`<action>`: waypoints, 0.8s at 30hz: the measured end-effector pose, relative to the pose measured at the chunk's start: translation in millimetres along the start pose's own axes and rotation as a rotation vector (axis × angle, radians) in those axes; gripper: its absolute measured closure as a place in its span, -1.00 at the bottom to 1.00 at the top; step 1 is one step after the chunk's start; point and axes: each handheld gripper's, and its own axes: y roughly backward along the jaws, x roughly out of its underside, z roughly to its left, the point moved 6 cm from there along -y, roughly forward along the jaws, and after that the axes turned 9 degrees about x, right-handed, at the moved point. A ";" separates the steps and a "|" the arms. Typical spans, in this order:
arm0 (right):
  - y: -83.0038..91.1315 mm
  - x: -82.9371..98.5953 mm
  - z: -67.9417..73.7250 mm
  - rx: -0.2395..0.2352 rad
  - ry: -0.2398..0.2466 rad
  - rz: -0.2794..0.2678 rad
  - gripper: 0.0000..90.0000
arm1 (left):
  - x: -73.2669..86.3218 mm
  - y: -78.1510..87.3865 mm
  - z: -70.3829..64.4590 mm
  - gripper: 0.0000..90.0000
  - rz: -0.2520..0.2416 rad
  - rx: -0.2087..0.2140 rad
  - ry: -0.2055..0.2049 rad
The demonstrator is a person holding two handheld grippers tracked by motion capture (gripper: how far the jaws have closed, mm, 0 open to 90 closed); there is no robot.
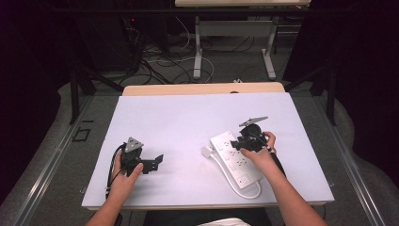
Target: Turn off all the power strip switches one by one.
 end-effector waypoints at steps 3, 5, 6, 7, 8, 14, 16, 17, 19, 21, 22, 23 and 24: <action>3.2 7.4 -7.2 0.020 -0.005 -0.020 0.15 | 0.0 0.2 0.9 -1.00 0.003 -0.002 -0.008; 4.3 12.8 -12.6 0.043 -0.016 -0.022 0.09 | 0.0 0.0 0.9 -1.00 0.004 -0.002 -0.008; 4.9 15.4 -15.0 0.049 -0.021 -0.022 0.07 | -0.1 -0.1 0.7 -1.00 0.004 -0.002 -0.008; 5.8 17.7 -17.4 0.052 -0.025 -0.023 0.05 | -0.1 -0.1 0.6 -1.00 0.004 -0.002 -0.008; 6.6 19.8 -19.1 0.050 -0.028 -0.026 0.03 | 0.0 0.2 0.5 -1.00 0.009 0.000 -0.009; 16.8 32.4 -34.0 0.086 -0.037 -0.057 -0.08 | -0.2 0.6 1.0 -1.00 0.002 -0.003 -0.007; 20.9 37.7 -39.4 0.100 -0.052 -0.058 -0.10 | 0.0 1.6 0.9 -1.00 0.012 0.002 -0.005; 23.0 40.4 -41.8 0.099 -0.065 -0.059 -0.14 | 0.1 1.7 1.0 -1.00 0.012 0.001 -0.006; 26.6 45.6 -47.6 0.095 -0.083 -0.070 -0.21 | 0.0 1.8 0.8 -1.00 0.011 0.001 -0.005; 30.1 50.5 -53.6 0.097 -0.095 -0.088 -0.29 | 0.0 1.9 0.7 -1.00 0.011 0.001 -0.004; 31.4 52.7 -56.1 0.098 -0.099 -0.098 -0.38 | 0.0 1.8 0.9 -1.00 0.011 0.001 -0.005; 32.0 54.9 -58.6 0.099 -0.098 -0.108 -0.46 | 0.0 1.7 1.0 -1.00 0.012 0.002 -0.006; 32.7 57.5 -60.5 0.102 -0.111 -0.111 -0.48 | -0.3 1.0 0.9 -1.00 0.002 -0.003 -0.006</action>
